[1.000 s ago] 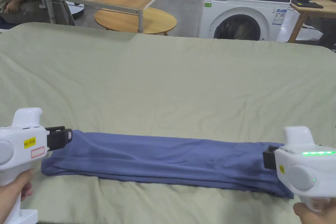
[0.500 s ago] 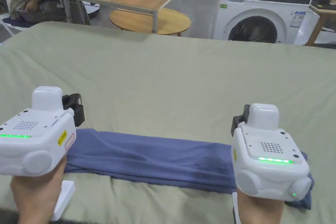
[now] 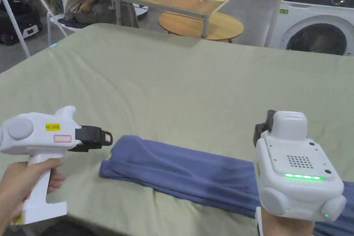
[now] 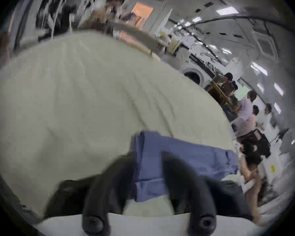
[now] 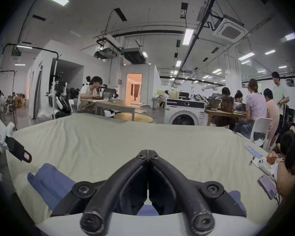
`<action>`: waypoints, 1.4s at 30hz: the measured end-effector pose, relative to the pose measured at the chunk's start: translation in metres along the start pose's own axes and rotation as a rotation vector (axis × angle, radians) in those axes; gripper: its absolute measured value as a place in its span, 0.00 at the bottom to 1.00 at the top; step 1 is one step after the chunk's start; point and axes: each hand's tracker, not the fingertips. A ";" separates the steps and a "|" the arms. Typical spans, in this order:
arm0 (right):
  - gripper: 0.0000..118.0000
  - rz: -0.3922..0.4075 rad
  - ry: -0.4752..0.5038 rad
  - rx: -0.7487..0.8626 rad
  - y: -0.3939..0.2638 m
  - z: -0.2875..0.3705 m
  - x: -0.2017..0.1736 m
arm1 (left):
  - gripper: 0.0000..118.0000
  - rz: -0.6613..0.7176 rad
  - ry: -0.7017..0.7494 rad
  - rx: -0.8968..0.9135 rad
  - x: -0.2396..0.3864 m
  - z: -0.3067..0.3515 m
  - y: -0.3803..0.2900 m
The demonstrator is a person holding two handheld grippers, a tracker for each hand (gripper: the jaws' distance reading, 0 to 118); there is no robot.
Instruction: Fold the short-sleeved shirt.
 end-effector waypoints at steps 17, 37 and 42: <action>0.00 0.049 0.014 -0.080 -0.020 -0.012 -0.001 | 0.51 0.254 -0.465 -0.188 -0.058 -0.098 -0.001; 0.00 0.027 0.029 -0.104 -0.020 -0.017 0.011 | 0.03 0.111 -0.295 0.011 0.008 -0.011 -0.005; 0.00 0.019 0.034 -0.089 -0.015 -0.018 0.009 | 0.03 0.145 -0.223 0.050 -0.049 0.024 0.022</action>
